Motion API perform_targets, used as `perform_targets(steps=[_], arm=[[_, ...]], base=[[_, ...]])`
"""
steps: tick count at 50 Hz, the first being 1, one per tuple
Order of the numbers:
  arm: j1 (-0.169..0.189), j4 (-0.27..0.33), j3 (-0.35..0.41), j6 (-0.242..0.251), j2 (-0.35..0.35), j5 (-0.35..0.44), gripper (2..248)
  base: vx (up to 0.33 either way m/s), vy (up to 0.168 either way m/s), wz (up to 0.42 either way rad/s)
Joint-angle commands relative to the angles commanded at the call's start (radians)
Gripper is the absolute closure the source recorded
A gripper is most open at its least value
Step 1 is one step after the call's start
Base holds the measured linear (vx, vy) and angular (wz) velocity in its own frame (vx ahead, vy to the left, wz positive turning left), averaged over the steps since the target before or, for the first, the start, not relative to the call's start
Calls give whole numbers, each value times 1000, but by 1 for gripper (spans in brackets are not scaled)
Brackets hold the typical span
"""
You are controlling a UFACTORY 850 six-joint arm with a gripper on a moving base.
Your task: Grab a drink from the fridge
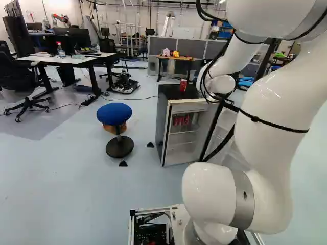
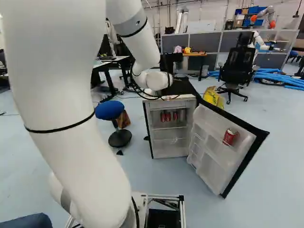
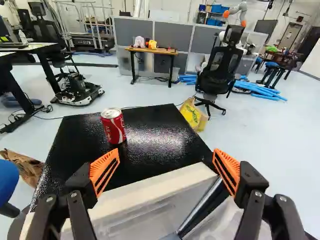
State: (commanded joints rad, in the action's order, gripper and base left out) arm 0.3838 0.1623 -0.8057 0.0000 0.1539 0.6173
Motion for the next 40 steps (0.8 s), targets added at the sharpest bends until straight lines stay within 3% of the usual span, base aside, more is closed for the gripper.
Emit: perform_targets(steps=[21, 40], arm=[[62, 76, 52, 0, -48, -40, 3], [125, 86, 76, 0, -71, -103, 3]], base=[[0, 0, 0], [0, 0, 0]])
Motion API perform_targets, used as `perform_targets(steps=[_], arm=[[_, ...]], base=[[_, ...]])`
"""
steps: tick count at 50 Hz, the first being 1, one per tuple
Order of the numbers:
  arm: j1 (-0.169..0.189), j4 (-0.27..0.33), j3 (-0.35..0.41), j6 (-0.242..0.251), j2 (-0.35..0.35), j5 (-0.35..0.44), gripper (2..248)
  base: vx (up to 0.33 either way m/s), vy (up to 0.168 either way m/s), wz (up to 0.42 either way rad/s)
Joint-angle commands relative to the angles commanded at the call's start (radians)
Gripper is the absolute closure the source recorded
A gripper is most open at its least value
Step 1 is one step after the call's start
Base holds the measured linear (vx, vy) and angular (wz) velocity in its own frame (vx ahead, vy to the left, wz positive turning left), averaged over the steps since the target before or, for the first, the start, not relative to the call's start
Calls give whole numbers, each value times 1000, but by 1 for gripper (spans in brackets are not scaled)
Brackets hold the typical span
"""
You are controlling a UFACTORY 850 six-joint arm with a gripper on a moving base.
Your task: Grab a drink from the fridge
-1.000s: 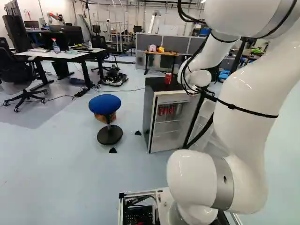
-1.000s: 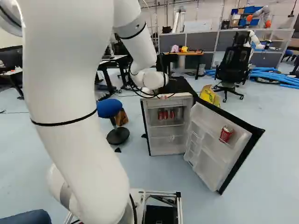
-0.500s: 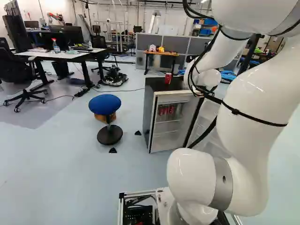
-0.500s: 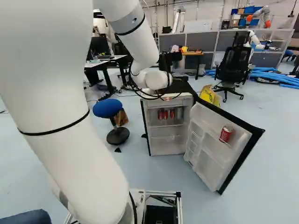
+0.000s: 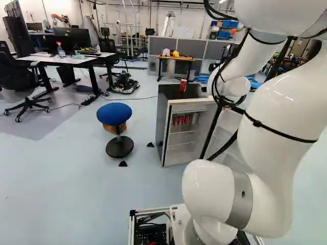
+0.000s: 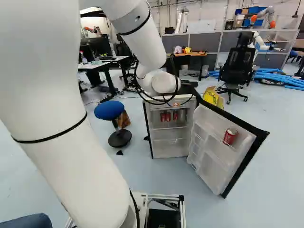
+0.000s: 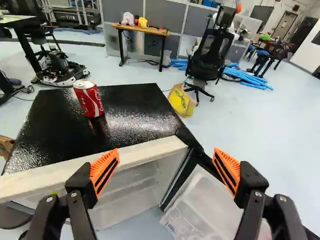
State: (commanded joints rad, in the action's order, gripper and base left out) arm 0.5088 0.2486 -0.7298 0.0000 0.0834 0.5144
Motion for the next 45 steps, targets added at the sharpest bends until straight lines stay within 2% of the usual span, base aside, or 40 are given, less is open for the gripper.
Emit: perform_targets(steps=[31, 45], arm=[[107, -73, 0, 0, 0, -202, 3], [146, -148, -34, 0, 32, -259, 3]], base=[[0, 0, 0], [0, 0, 0]])
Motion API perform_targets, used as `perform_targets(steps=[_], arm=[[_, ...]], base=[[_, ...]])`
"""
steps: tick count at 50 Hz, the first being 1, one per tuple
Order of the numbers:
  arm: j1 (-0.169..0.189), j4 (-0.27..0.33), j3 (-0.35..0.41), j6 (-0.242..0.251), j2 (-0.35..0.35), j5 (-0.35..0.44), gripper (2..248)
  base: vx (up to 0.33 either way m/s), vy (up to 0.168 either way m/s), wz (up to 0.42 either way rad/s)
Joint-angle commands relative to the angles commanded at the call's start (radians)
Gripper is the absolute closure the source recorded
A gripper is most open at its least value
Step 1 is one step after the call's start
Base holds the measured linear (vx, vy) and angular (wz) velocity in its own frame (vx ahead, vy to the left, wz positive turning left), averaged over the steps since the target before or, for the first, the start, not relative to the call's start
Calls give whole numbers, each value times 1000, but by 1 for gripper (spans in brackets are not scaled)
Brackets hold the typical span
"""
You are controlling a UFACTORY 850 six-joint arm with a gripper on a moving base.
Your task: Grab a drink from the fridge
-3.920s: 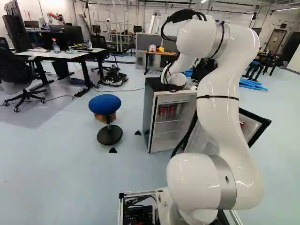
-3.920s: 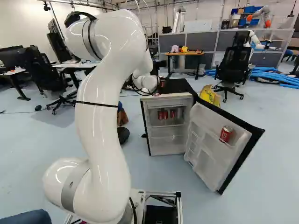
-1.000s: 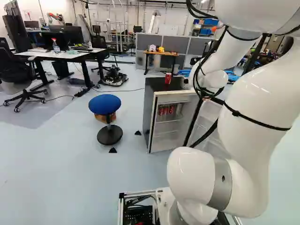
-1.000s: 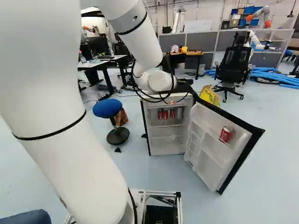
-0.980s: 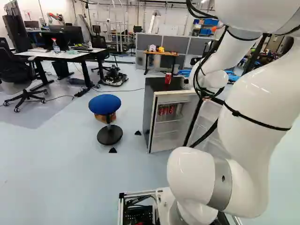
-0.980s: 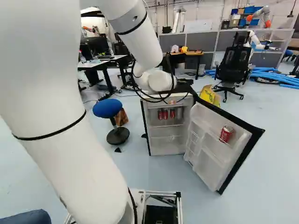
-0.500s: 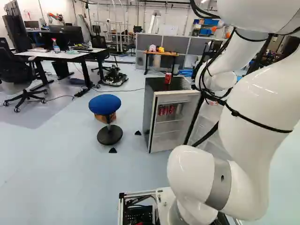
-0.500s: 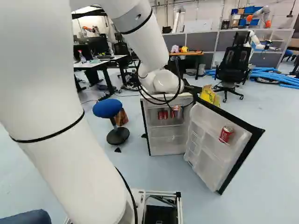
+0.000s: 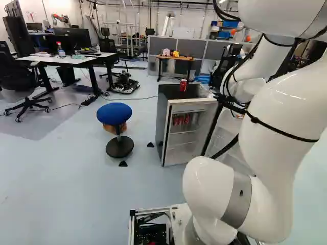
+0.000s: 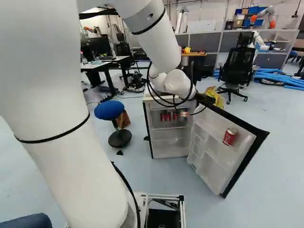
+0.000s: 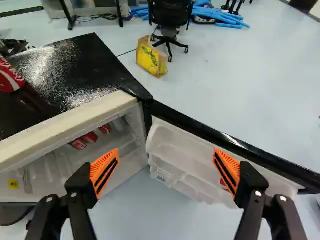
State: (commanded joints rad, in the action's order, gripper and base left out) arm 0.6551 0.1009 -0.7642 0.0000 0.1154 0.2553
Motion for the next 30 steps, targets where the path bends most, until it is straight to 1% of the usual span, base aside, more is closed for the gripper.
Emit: perform_targets(steps=[15, 30], arm=[[37, -90, -49, 0, 45, -50, 3], [73, -95, -101, 0, 89, -54, 3]], base=[[0, 0, 0], [0, 0, 0]])
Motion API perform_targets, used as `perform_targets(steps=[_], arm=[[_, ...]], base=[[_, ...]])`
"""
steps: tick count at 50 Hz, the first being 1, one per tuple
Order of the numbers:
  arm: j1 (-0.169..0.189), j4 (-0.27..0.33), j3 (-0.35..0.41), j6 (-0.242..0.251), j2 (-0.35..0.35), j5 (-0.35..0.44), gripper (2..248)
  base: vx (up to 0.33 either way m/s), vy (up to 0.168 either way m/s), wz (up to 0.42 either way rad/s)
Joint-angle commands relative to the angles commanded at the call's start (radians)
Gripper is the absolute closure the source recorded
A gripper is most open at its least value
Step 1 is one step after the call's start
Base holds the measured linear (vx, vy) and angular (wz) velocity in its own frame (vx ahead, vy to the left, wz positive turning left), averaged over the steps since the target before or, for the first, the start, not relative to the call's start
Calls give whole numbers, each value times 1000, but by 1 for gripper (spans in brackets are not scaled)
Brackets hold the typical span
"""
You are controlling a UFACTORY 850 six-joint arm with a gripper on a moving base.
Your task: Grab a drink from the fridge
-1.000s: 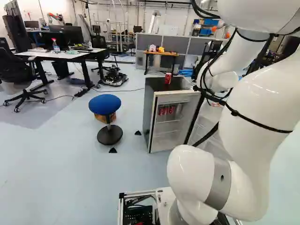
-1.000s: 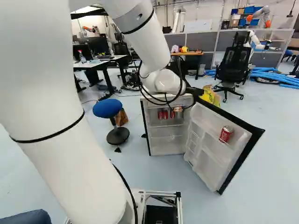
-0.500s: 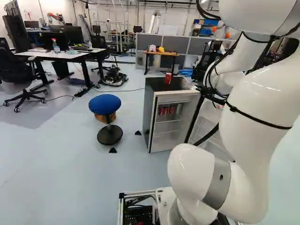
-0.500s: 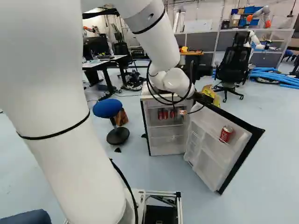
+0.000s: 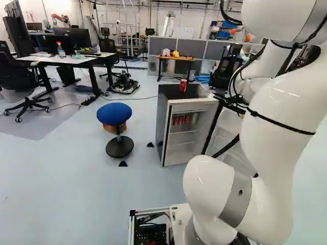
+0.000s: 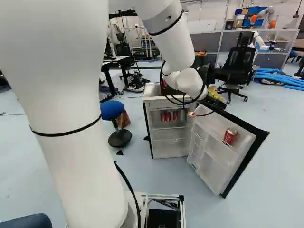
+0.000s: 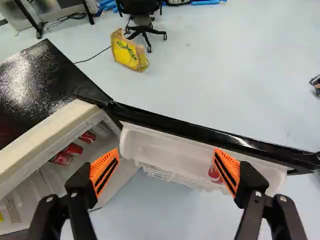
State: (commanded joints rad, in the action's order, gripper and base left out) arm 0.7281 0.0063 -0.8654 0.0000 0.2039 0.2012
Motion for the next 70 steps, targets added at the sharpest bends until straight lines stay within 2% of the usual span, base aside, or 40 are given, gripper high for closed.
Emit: perform_targets(steps=[14, 30, 70], arm=[[31, 0, -48, 0, 16, -8, 3], [57, 0, -118, 0, 42, -56, 3], [77, 0, -355, 0, 159, -309, 3]], base=[[0, 0, 0], [0, 0, 0], [0, 0, 0]])
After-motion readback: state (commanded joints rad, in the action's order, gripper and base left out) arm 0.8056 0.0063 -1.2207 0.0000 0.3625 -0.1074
